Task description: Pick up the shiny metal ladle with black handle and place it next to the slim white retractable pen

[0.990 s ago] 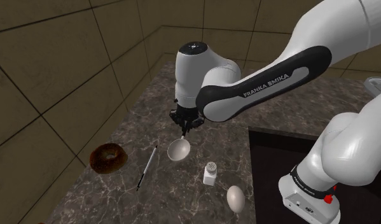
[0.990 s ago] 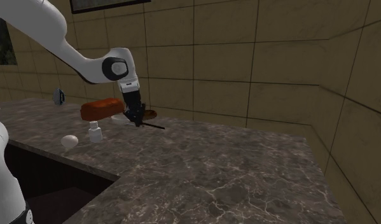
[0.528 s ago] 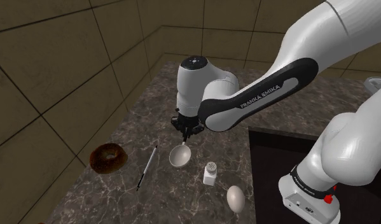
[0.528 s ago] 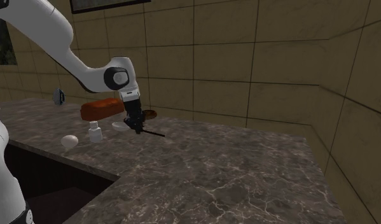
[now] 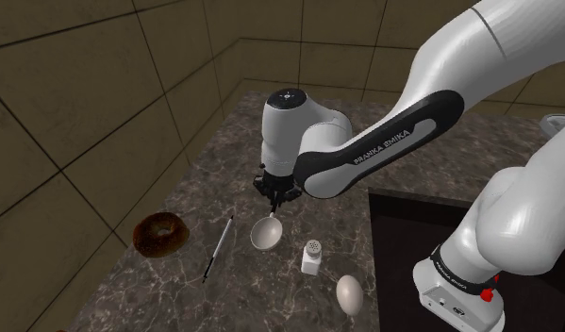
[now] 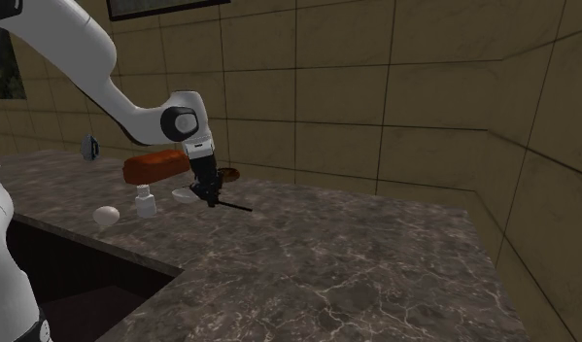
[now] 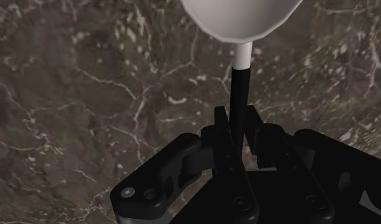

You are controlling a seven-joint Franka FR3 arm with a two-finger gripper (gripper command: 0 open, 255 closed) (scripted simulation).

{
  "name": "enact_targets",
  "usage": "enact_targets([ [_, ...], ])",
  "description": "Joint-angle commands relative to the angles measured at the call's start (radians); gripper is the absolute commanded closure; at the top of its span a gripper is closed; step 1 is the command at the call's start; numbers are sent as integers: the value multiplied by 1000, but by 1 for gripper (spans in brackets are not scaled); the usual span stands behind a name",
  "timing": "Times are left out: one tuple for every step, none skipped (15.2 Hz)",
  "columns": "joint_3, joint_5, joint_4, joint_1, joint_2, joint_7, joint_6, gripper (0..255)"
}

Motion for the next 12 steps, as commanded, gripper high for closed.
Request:
enact_targets([
  [0,0,0,0,0,0,0,0],
  [0,0,0,0,0,0,0,0],
  [0,0,0,0,0,0,0,0],
  [0,0,0,0,0,0,0,0],
  [0,0,0,0,0,0,0,0],
  [0,0,0,0,0,0,0,0],
  [-1,21,8,4,-29,-15,-34,0],
  [-3,40,18,9,-56,-28,-68,0],
  [-5,56,29,13,-82,-40,-103,0],
  [-8,67,39,17,-101,-48,-130,0],
  [-8,67,39,17,-101,-48,-130,0],
  [-8,67,39,17,-101,-48,-130,0],
])
